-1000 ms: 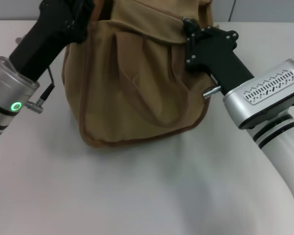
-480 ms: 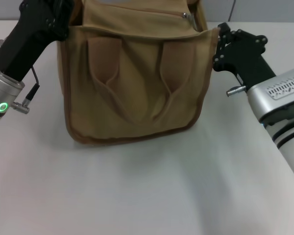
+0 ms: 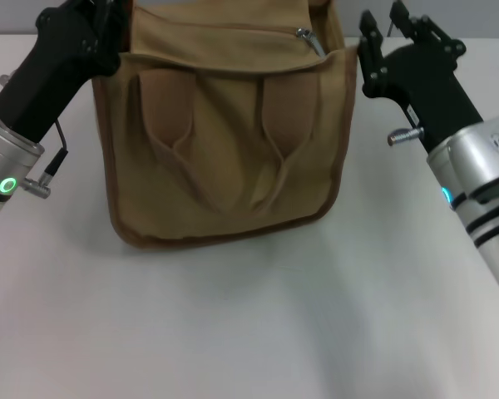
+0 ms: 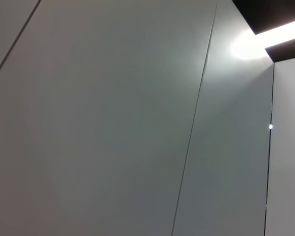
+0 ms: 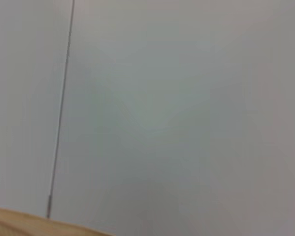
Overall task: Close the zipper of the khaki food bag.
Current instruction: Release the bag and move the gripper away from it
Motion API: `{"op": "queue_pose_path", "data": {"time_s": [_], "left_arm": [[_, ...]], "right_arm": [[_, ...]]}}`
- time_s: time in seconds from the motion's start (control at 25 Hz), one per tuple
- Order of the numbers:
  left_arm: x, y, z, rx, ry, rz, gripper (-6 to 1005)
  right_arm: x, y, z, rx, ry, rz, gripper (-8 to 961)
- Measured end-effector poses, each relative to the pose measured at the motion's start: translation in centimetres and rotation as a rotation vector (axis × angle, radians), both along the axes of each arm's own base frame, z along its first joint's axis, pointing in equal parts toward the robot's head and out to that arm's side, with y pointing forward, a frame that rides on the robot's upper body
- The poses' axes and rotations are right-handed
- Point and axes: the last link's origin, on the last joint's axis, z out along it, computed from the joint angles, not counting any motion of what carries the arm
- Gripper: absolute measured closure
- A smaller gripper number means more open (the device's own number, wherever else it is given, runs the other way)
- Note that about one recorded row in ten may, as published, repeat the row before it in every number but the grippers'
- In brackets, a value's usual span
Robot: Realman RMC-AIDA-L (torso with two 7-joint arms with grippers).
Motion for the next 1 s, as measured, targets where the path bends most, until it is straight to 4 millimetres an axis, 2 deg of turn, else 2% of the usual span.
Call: {"op": "queue_pose_path", "data": {"time_s": [0.24, 0.4, 0.44, 0.6, 0.68, 0.84, 1.0], "left_arm": [[-0.2, -0.3, -0.5, -0.019, 0.030, 0.001, 969], [-0.7, -0.7, -0.5, -0.027, 0.087, -0.017, 969], [-1.1, -0.9, -0.1, -0.017, 0.104, -0.020, 940], [-1.5, -0.9, 1.5, 0.029, 0.107, -0.032, 822], [-1.9, -0.5, 3.2, 0.061, 0.098, -0.017, 581], [-3.0, 0.6, 5.6, 0.071, 0.106, 0.054, 420], [-3.7, 0.5, 7.4, 0.044, 0.199, 0.057, 279]], "right_arm": [[-2.6, 2.0, 1.4, -0.068, 0.000, 0.027, 617], [-3.8, 2.3, 1.7, -0.093, -0.011, 0.049, 538], [-4.6, 2.4, 1.8, -0.100, -0.020, 0.072, 518], [-5.5, 2.4, 2.0, -0.101, -0.027, 0.093, 504], [-6.0, 2.6, 2.1, -0.100, -0.028, 0.100, 492], [-6.4, 3.0, 2.4, -0.118, -0.031, 0.086, 462], [-6.8, 3.4, 2.7, -0.130, -0.038, 0.082, 447]]}}
